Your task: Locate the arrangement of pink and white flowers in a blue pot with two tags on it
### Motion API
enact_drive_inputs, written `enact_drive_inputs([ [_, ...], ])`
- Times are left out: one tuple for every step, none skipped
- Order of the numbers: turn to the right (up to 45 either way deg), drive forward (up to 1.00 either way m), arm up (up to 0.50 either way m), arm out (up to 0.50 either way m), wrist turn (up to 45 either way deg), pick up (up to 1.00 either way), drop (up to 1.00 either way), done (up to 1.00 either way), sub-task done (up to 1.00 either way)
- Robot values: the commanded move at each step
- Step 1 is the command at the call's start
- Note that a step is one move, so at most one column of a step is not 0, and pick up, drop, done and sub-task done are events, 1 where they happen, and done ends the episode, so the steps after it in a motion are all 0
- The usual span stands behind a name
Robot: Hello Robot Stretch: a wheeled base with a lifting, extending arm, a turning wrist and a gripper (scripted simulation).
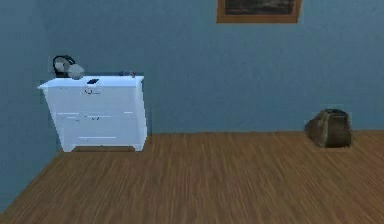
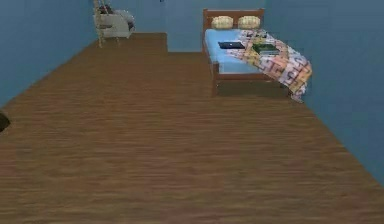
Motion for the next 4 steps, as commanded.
enact_drive_inputs([
  [0.0, 0.65, 0.00, 0.00, 0.0, 0.00, 0.00, 0.00, 0.00],
  [-27.0, 0.00, 0.00, 0.00, 0.0, 0.00, 0.00, 0.00, 0.00],
  [0.0, 0.90, 0.00, 0.00, 0.0, 0.00, 0.00, 0.00, 0.00],
  [0.0, 0.00, 0.00, 0.00, 0.0, 0.00, 0.00, 1.00, 0.00],
])
